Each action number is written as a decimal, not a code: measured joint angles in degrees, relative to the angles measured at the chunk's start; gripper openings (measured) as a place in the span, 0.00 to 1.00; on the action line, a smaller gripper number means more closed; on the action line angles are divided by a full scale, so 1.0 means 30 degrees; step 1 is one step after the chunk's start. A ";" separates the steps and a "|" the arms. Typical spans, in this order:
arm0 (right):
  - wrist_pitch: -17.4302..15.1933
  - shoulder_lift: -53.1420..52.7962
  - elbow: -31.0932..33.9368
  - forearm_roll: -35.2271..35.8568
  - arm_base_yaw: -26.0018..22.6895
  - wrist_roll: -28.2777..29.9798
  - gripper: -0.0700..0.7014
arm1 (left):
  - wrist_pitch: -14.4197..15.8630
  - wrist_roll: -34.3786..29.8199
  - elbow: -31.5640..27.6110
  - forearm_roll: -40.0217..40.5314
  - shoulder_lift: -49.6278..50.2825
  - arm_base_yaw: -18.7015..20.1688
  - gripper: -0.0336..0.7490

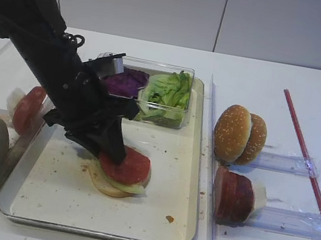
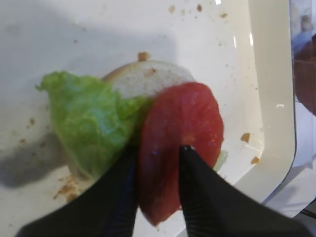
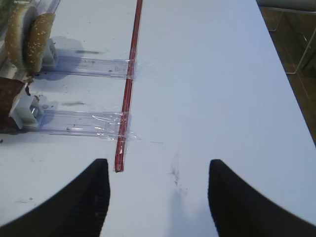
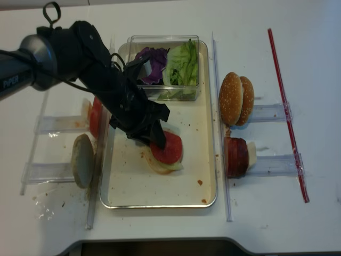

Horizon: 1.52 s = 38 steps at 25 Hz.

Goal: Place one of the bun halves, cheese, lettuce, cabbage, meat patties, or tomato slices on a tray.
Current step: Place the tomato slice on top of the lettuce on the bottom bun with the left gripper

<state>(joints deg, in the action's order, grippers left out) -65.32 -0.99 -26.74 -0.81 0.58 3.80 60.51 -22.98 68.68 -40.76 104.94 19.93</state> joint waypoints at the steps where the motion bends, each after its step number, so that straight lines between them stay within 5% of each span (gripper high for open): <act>1: 0.0000 0.0000 0.0000 0.0000 0.0000 0.0000 0.68 | 0.0000 0.0073 0.0000 0.0099 0.0000 0.0000 0.29; 15: 0.0000 0.0000 0.0000 0.0000 0.0000 0.0000 0.68 | 0.0545 0.0636 0.0776 0.0385 0.0000 0.0000 0.29; 28: 0.0000 0.0000 0.0000 0.0000 0.0000 0.0000 0.68 | 0.2778 0.4528 0.3912 0.5486 0.0000 0.0000 0.29; 38: 0.0000 0.0000 0.0000 0.0000 0.0000 0.0000 0.68 | 0.3080 0.7131 0.6454 0.9520 -0.0677 0.0000 0.35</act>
<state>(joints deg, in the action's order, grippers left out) -65.32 -0.99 -26.74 -0.81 0.58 3.80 69.75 -1.58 88.04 -12.20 102.91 19.93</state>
